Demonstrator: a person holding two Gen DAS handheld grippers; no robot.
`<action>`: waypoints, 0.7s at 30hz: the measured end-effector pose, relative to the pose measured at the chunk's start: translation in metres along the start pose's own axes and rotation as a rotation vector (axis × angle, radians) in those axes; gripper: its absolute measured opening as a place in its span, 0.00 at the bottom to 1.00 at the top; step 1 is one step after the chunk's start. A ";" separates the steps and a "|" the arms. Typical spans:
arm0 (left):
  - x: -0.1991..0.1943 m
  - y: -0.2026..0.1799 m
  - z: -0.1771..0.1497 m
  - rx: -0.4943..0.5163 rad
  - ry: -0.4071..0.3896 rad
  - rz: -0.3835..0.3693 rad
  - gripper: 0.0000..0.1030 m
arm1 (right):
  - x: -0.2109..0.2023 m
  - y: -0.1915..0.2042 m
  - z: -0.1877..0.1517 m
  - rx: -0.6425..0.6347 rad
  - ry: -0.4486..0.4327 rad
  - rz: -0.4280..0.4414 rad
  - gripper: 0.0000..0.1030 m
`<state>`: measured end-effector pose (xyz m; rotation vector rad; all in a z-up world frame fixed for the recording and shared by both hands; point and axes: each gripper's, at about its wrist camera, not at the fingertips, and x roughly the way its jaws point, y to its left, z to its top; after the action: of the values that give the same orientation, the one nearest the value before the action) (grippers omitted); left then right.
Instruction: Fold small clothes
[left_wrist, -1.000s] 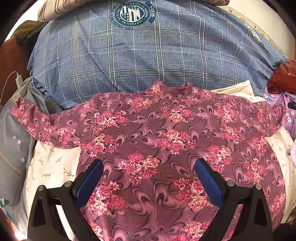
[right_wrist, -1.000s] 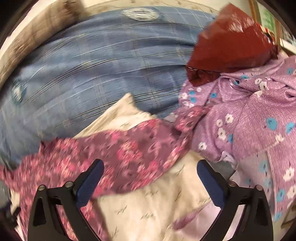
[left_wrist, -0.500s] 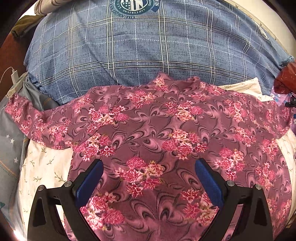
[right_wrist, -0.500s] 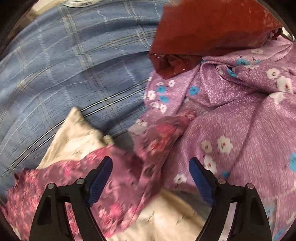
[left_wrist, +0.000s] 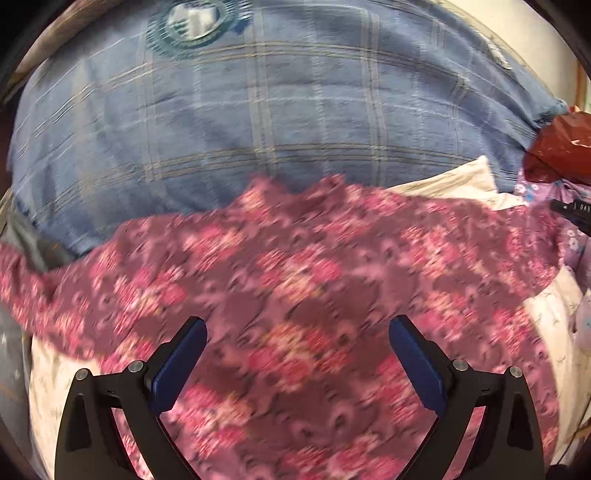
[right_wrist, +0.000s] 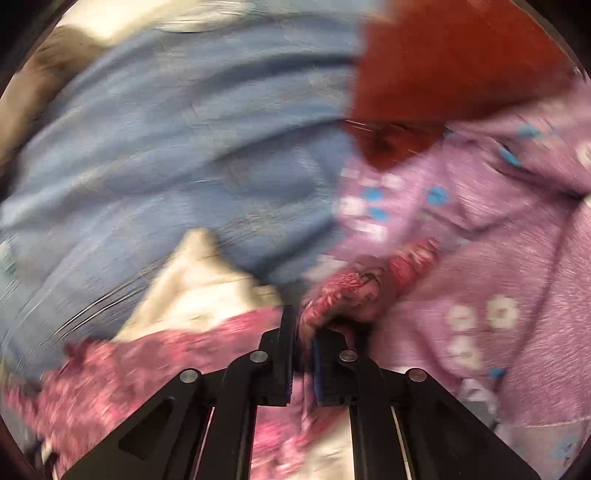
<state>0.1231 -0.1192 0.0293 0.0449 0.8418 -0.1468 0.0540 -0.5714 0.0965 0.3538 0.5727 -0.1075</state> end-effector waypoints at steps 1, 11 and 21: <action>0.000 -0.005 0.007 0.003 -0.002 -0.014 0.96 | -0.007 0.016 -0.005 -0.064 -0.008 0.045 0.07; -0.007 -0.066 0.072 0.146 -0.047 -0.105 0.96 | -0.027 0.094 -0.060 -0.187 0.039 0.253 0.13; -0.024 -0.106 0.071 0.235 -0.078 -0.144 0.96 | -0.033 0.004 -0.021 0.034 -0.013 -0.032 0.77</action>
<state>0.1448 -0.2280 0.0964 0.1979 0.7465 -0.3807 0.0164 -0.5600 0.1001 0.3772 0.5642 -0.1508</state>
